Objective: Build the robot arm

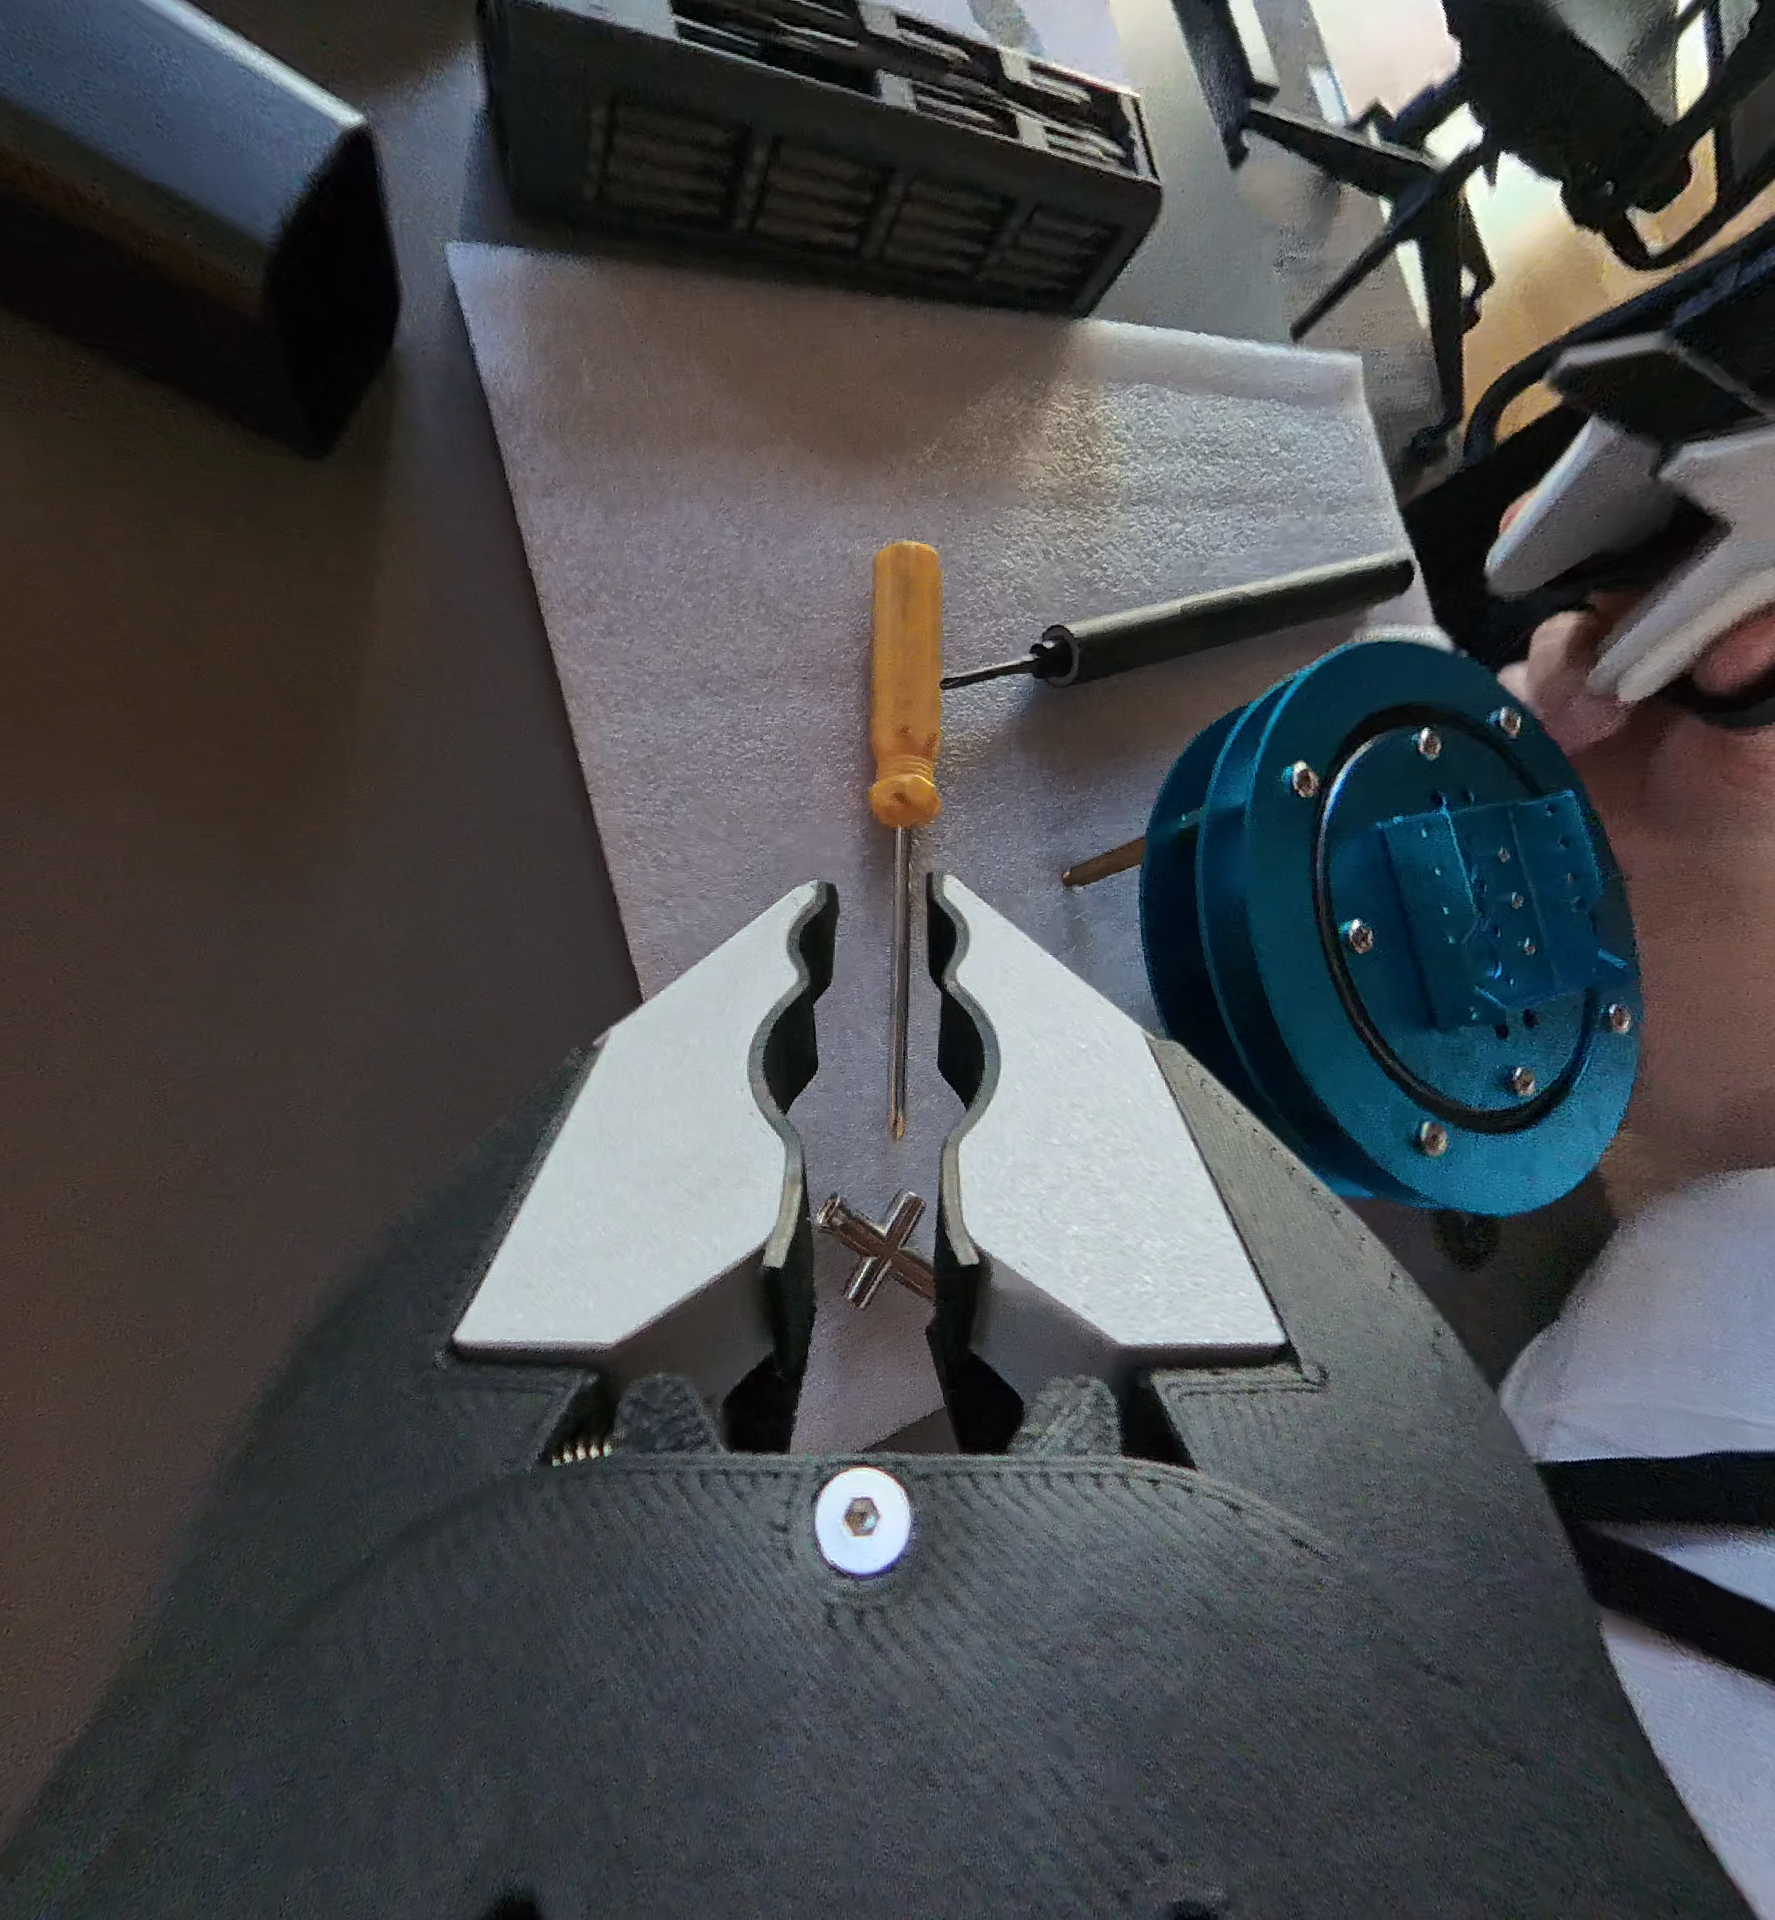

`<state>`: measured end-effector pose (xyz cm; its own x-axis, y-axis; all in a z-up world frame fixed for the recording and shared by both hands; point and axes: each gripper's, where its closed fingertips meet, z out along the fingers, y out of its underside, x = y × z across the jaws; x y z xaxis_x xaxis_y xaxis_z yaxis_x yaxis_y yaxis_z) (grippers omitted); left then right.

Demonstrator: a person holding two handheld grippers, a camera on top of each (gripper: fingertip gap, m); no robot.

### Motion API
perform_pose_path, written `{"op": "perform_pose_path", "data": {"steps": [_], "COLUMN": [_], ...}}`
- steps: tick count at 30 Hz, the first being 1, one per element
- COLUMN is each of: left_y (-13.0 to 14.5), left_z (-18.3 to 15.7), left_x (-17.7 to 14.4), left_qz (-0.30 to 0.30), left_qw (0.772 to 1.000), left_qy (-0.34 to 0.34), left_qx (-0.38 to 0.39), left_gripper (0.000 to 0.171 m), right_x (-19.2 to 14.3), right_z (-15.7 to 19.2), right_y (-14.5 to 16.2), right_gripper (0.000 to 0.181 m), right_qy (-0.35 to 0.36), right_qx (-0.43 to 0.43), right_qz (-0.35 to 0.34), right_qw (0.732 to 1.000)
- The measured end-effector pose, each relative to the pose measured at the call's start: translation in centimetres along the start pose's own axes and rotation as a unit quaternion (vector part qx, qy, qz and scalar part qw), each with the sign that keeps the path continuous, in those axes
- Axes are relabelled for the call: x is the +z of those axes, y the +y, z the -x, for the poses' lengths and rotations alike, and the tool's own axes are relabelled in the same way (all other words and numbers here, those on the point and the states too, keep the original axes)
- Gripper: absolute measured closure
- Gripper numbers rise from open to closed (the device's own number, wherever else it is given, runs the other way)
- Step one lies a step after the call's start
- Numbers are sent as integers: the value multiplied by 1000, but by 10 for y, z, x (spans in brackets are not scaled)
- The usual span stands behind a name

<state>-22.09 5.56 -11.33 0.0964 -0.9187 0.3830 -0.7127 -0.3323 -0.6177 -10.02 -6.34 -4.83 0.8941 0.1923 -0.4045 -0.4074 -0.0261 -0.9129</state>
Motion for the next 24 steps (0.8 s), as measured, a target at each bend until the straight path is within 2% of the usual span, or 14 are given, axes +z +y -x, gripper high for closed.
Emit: {"op": "perform_pose_path", "data": {"steps": [1,4,8,11,13,15,19,24], "left_y": [4,11,11,14,16,15,11,-4], "left_z": [-2,-13,-10,-7,-4,-3,-2,-20], "left_x": [3,15,28,37,40,39,27,-13], "left_qz": [10,36,61,75,82,78,47,-46], "left_qw": [1000,997,987,986,985,986,991,990], "left_qy": [-1,0,-46,-45,-46,-42,-20,14], "left_qx": [17,70,142,142,144,141,127,134], "left_gripper": [156,154,152,157,168,168,169,169], "right_x": [-2,-8,-12,-14,-14,-10,8,48], "right_z": [-1,1,7,9,11,14,24,43], "right_y": [-2,-8,-3,7,10,10,2,-11], "right_gripper": [152,152,152,152,152,152,152,147], "right_qy": [6,17,23,27,25,12,-54,-161], "right_qx": [-8,-15,-19,-21,-21,-25,-31,57], "right_qz": [1,-2,11,34,45,55,94,179], "right_qw": [1000,1000,999,999,998,998,994,969]}}
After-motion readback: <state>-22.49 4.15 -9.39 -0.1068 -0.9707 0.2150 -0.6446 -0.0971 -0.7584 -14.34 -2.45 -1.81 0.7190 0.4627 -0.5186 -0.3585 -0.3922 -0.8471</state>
